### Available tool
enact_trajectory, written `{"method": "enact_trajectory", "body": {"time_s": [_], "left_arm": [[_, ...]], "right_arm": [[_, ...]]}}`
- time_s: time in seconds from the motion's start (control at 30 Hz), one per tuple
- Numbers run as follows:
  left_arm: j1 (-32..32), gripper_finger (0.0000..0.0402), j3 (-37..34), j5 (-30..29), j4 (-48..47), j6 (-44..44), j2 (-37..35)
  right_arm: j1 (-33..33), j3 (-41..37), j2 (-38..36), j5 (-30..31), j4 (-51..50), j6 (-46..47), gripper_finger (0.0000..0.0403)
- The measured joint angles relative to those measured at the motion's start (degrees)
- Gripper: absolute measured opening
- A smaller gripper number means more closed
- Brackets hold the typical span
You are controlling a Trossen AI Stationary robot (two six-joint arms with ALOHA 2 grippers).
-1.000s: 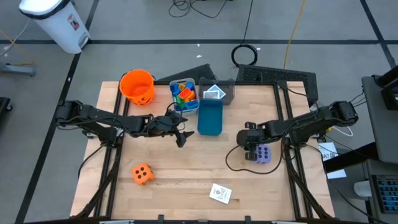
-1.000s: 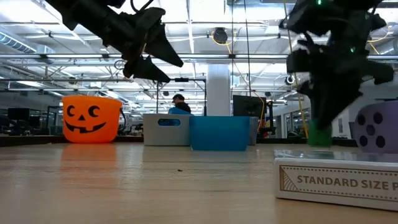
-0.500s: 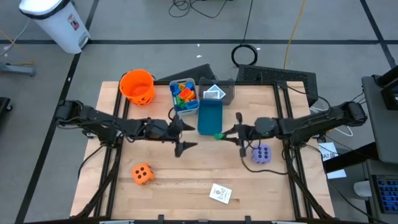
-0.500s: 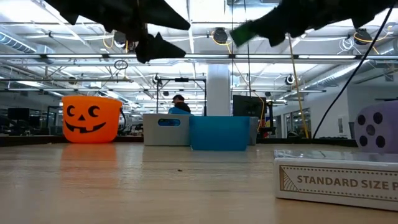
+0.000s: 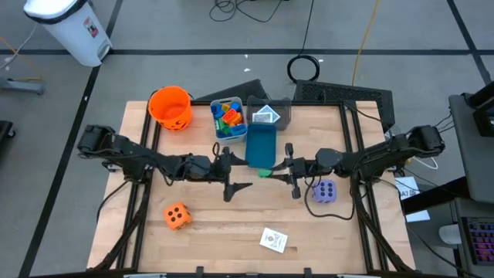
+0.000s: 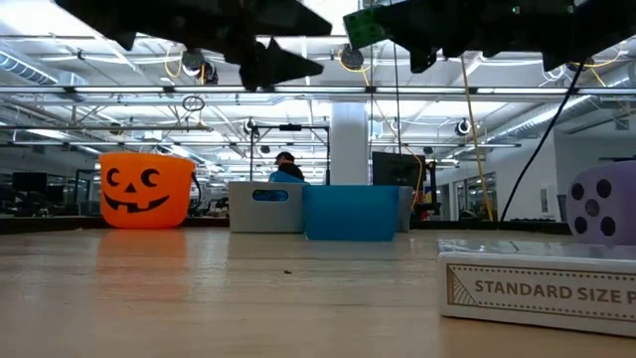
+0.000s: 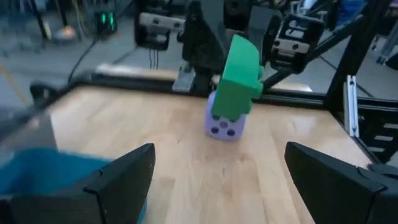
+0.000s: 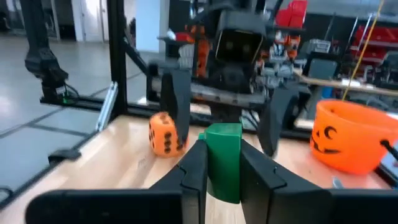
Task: Pick & Place Toys
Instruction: Put the small green gamepiece into the white bin
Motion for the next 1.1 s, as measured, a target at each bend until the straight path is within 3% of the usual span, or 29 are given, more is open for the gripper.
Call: {"method": "enact_trajectory", "body": {"time_s": [0.23, 0.7, 1.1], "left_arm": [[0.02, 0.0365, 0.05, 0.21, 12.12, 8.79, 4.72], [0.04, 0.0365, 0.05, 0.69, 14.13, 7.76, 6.15], [0.22, 0.0362, 0.05, 0.36, 13.62, 6.4, 6.15]], "right_arm": [[0.01, 0.08, 2.3, 0.04, 1.21, 1.37, 0.0049], [0.01, 0.08, 8.26, -0.05, 12.35, 1.5, 0.005], [-0.05, 1.26, 10.99, 0.01, 13.2, 0.98, 0.005]]}}
